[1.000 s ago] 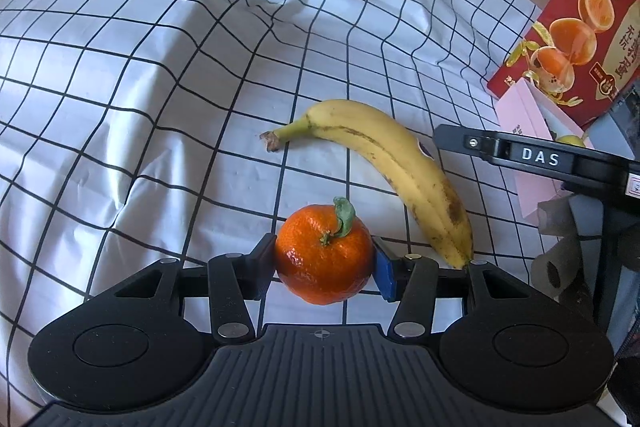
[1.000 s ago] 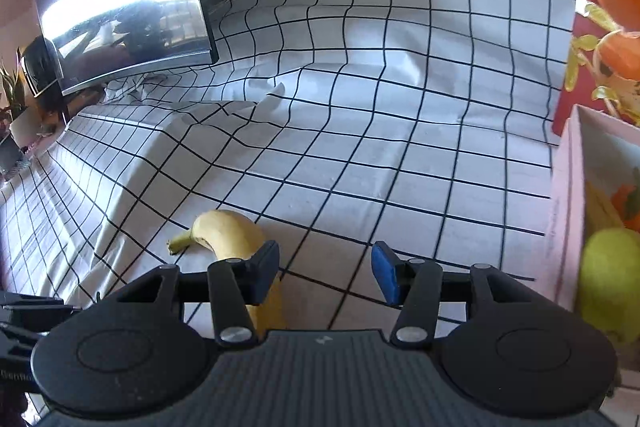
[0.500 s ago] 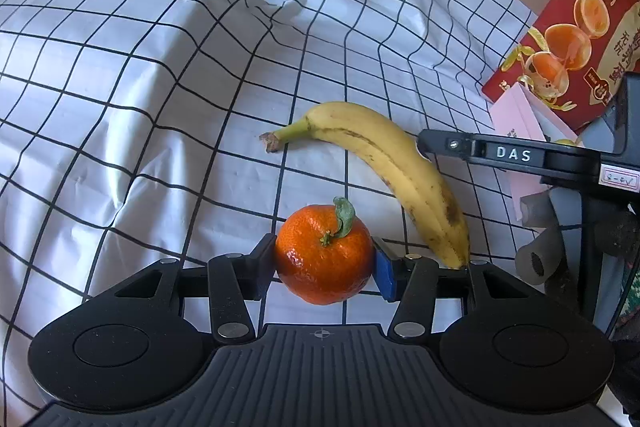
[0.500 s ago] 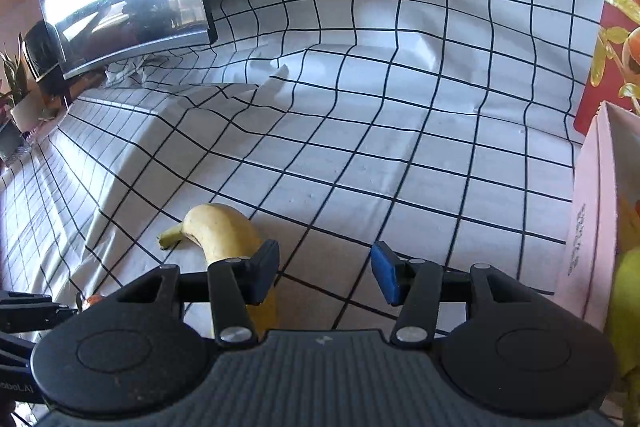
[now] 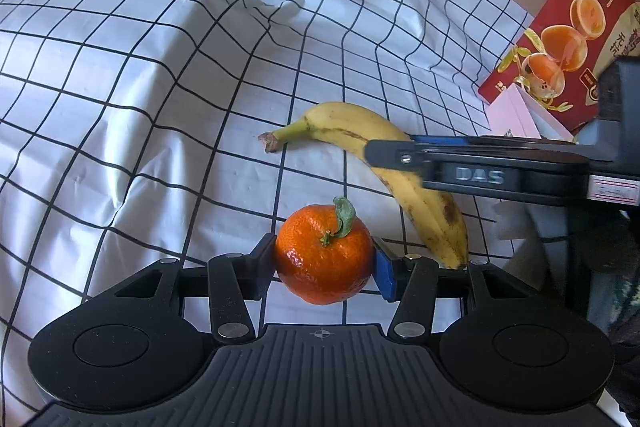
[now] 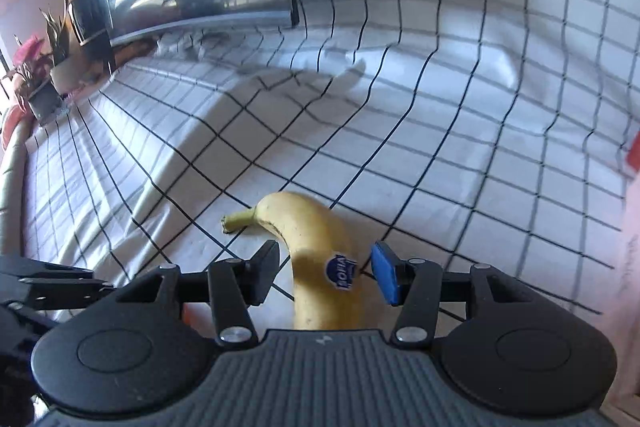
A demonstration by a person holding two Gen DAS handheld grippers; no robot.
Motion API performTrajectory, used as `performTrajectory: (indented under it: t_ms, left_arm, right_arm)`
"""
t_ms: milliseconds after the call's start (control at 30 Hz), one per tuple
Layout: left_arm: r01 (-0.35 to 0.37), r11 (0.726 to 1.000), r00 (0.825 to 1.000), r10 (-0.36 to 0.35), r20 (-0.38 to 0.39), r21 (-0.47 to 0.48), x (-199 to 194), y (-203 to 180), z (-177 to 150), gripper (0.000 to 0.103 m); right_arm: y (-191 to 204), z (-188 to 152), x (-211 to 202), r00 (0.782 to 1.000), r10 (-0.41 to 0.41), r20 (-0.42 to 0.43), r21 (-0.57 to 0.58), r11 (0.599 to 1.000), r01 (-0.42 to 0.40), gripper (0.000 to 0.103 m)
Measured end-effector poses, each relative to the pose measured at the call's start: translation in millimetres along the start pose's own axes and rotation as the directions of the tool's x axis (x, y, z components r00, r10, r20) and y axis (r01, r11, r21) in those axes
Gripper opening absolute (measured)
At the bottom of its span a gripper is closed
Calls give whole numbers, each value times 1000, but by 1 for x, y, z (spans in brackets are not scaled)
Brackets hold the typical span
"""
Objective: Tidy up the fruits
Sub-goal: 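Grasp the yellow banana with the right gripper while the left gripper holds the tangerine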
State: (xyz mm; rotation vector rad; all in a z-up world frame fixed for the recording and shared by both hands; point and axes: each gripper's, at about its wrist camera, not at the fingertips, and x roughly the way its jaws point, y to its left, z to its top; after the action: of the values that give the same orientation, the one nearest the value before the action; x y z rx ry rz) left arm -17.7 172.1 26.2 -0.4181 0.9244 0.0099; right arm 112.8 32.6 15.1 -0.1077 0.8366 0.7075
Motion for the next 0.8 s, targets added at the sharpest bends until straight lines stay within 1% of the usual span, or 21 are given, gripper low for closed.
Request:
performTrajectory:
  t_ms: [67, 100, 167, 233, 300, 400, 533, 733, 767, 800]
  left_arm:
    - [-2, 1000, 1000, 2, -2, 3, 0, 0, 1, 55]
    - [-2, 1000, 1000, 2, -1, 4, 1, -1, 1, 55]
    - [-1, 1000, 1000, 1, -1, 3, 1, 0, 1, 55]
    - [-1, 1000, 1000, 1, -1, 2, 1, 0, 1, 55]
    - [-3, 1000, 1000, 3, -1, 4, 1, 0, 2, 55]
    - [-6, 1000, 1000, 6, 0, 8, 2, 0, 2, 55]
    - [-5, 1000, 1000, 5, 2, 7, 2, 0, 2, 55]
    - [-3, 1000, 1000, 3, 0, 5, 2, 0, 1, 55]
    - [-1, 1000, 1000, 1, -1, 5, 1, 0, 2, 55]
    - [0, 1000, 1000, 0, -2, 5, 2, 0, 2, 55]
  right_arm:
    - [2, -1, 6, 1000, -4, -17, 4, 1000, 4, 51]
    - [3, -2, 8, 1000, -11, -30, -1, 1000, 11, 45]
    - [8, -6, 10, 998, -43, -48, -29, 999, 42, 39]
    - [12, -11, 6, 996, -66, -54, -64, 996, 62, 37]
    - [12, -16, 1, 995, -71, -69, -64, 996, 67, 36]
    - [10, -22, -12, 994, -59, -90, -27, 998, 56, 35]
    - [10, -27, -23, 996, -52, -73, -31, 998, 50, 36]
    - [21, -14, 1, 995, -91, -31, -125, 988, 87, 36]
    - [22, -12, 7, 995, -97, -34, -137, 986, 91, 37]
    - [24, -10, 14, 994, -102, -38, -148, 984, 96, 40]
